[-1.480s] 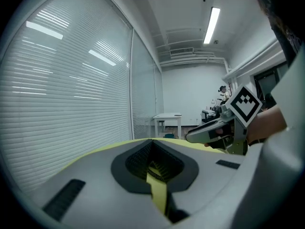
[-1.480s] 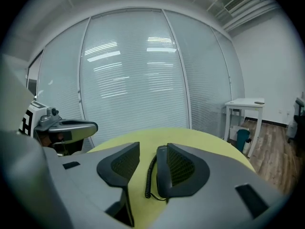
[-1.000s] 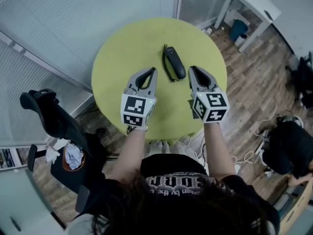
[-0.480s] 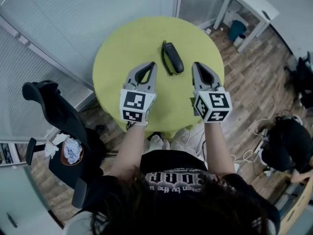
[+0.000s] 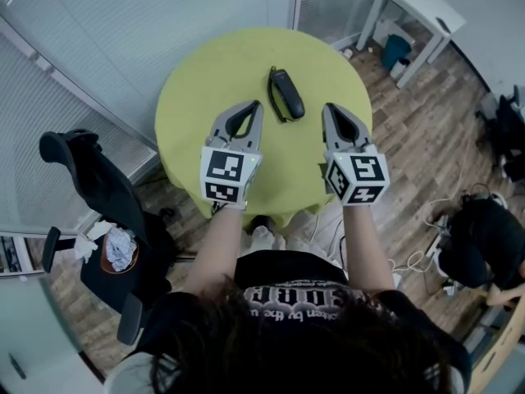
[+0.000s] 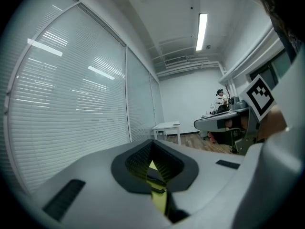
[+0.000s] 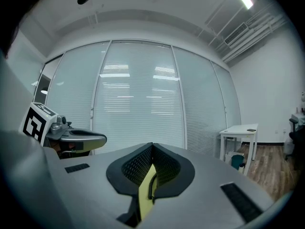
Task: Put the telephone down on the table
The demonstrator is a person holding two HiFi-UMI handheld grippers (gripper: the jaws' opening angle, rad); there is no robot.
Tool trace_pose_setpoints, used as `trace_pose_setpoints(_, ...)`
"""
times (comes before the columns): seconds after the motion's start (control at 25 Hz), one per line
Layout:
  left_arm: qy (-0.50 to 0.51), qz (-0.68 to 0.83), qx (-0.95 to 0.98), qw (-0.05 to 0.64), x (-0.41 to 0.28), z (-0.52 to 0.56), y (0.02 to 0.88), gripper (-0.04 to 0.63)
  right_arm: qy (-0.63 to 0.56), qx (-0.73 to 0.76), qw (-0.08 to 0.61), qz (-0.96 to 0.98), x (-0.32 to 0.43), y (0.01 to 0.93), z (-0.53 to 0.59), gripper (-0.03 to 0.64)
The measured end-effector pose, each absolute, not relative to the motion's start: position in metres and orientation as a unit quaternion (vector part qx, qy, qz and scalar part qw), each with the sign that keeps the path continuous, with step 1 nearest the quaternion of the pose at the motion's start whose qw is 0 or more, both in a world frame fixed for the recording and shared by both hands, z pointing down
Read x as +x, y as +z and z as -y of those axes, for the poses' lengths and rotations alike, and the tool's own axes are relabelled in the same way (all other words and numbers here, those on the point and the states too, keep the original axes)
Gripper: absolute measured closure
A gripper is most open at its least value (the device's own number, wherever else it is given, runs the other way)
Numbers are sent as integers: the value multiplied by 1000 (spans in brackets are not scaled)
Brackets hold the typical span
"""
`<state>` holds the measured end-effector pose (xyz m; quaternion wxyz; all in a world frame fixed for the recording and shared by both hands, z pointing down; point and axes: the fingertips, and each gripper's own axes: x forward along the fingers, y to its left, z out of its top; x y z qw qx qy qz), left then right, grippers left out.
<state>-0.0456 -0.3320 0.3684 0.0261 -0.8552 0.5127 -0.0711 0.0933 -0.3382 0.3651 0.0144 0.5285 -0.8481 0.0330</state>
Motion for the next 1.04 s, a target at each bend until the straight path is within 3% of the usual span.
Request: trace_pose_setpoints(1.04, -83, -518, -851, 27, -44, 339, 370, 600, 39, 525, 20, 850, 98, 375, 352, 589)
